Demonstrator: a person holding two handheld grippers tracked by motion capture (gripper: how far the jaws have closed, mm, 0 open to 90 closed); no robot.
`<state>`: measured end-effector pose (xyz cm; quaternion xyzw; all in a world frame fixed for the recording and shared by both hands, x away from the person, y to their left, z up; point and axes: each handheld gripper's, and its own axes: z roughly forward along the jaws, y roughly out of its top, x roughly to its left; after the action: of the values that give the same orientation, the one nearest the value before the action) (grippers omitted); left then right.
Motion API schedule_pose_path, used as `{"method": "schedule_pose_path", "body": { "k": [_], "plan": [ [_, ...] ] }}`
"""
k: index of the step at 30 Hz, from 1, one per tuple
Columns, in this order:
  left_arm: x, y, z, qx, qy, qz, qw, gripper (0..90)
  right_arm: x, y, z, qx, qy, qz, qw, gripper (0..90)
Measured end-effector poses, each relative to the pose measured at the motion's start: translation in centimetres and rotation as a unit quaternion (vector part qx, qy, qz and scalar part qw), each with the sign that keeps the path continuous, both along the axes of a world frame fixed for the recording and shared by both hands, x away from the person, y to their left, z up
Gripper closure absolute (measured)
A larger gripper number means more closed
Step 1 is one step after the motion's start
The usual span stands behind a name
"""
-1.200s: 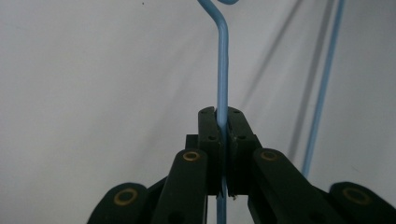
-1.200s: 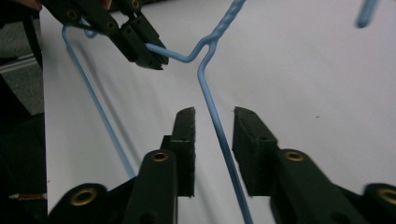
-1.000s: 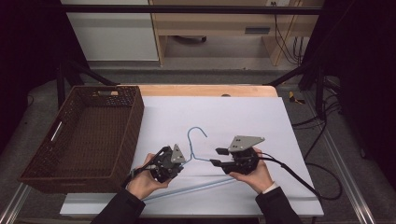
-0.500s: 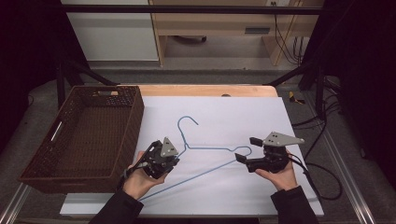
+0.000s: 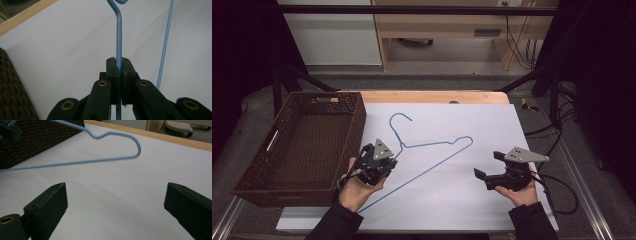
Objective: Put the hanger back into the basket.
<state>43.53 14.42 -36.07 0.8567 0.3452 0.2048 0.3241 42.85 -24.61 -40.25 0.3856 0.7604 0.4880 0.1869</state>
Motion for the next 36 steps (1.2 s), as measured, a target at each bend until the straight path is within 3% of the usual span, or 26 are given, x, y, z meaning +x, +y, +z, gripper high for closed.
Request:
{"method": "schedule_pose_path", "body": {
  "k": [7, 12, 24, 35, 36],
  "plan": [
    [0.5, 0.5, 1.1, -0.002, -0.009, 0.008, 0.9999, 87.0, -0.7, -0.4, -0.9, -0.011, 0.013, -0.006, 0.9998, 4.0],
    [1.3, 1.1, 2.2, -0.013, 0.006, 0.009, 0.9999, 87.0, -1.0, -0.5, -1.5, -0.015, 0.016, -0.010, 0.9997, 3.6],
    [2.7, 2.3, 5.0, -0.006, 0.012, 0.027, 0.9995, 87.0, -1.5, -0.7, -1.6, -0.015, 0.010, -0.015, 0.9997, 2.9],
    [3.6, 3.7, 7.4, -0.007, -0.015, 0.037, 0.9992, 87.0, -1.6, -1.1, -1.6, -0.013, 0.007, -0.027, 0.9995, 2.7],
    [3.8, 4.2, 7.8, 0.002, -0.019, 0.042, 0.9989, 87.0, -1.6, -1.1, -1.6, -0.016, 0.006, -0.027, 0.9995, 2.8]
  ]
}}
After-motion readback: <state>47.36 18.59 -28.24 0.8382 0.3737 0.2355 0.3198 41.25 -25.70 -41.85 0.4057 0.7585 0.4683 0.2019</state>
